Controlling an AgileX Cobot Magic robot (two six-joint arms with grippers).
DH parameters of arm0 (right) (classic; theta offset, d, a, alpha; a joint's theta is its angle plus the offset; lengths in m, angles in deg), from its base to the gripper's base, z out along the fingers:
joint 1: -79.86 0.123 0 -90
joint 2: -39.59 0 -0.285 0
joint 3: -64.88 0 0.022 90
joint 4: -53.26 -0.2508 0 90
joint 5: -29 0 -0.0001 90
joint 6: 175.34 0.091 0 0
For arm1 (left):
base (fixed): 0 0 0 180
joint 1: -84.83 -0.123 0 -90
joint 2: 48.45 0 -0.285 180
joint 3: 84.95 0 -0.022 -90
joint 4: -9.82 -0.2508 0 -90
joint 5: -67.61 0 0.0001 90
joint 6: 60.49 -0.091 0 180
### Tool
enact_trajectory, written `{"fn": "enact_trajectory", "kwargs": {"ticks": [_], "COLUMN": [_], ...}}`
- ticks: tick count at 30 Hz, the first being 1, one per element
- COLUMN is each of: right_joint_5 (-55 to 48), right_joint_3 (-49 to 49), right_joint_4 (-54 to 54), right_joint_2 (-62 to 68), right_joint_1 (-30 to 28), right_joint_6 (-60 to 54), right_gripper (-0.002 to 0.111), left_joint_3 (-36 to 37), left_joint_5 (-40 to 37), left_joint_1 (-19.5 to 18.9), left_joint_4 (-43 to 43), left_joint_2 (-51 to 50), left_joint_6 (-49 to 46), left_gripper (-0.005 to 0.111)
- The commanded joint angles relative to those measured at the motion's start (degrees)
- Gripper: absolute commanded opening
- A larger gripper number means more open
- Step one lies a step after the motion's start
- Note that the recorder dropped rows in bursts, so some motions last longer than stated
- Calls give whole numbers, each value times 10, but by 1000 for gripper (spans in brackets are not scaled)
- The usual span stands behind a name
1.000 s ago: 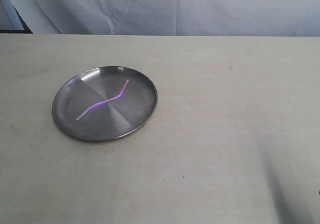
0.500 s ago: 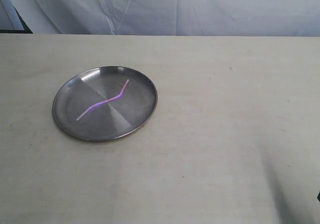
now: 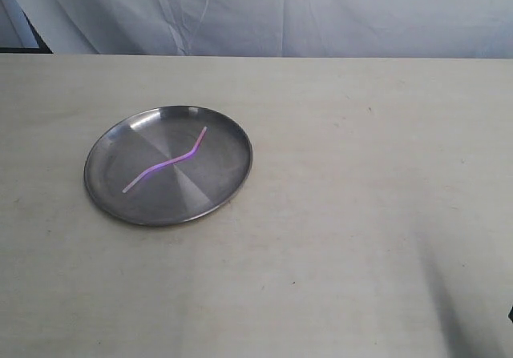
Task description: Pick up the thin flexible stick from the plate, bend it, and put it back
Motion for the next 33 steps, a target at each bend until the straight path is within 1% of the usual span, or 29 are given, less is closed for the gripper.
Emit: {"fn": "enact_trajectory", "kwargs": {"ticks": [1,3,5,7,9,10,12,14,16,21,27,30,33], "right_joint_5": [3,3,3,3,3,3,5,5,5,5,5,5,5], "right_joint_3": [2,2,2,2,2,2,2,2,2,2,2,2,2], "right_joint_4": [0,0,0,0,0,0,0,0,0,0,0,0,0], "right_joint_2": [-2,-2,-2,-2,-2,-2,-2,-2,-2,-2,-2,-2,-2], "right_joint_1": [-3,-3,-3,-3,-3,-3,-3,-3,-3,-3,-3,-3,-3], "right_joint_6": [-5,-5,-5,-5,-5,-5,-5,-5,-5,-5,-5,-5,-5], "right_gripper": [-1,-1,-1,-1,-1,-1,-1,-1,-1,-1,-1,-1,-1], "left_joint_3": [2,10,29,55,95,119,166,207,243,308,350,366,384], "left_joint_5": [4,12,38,84,159,202,277,325,355,364,359,359,360], "left_joint_1": [0,0,0,0,0,0,0,-3,-17,-66,-112,-126,-127], "left_joint_4": [-3,1,33,99,151,166,185,206,229,293,309,315,327], "left_joint_2": [10,16,20,22,22,22,22,22,22,22,22,22,22], "left_joint_6": [3,4,-5,-68,-144,-165,-167,-167,-164,-163,-163,-169,-181], "left_gripper": [0,0,0,0,0,0,0,0,0,0,0,0,0]}}
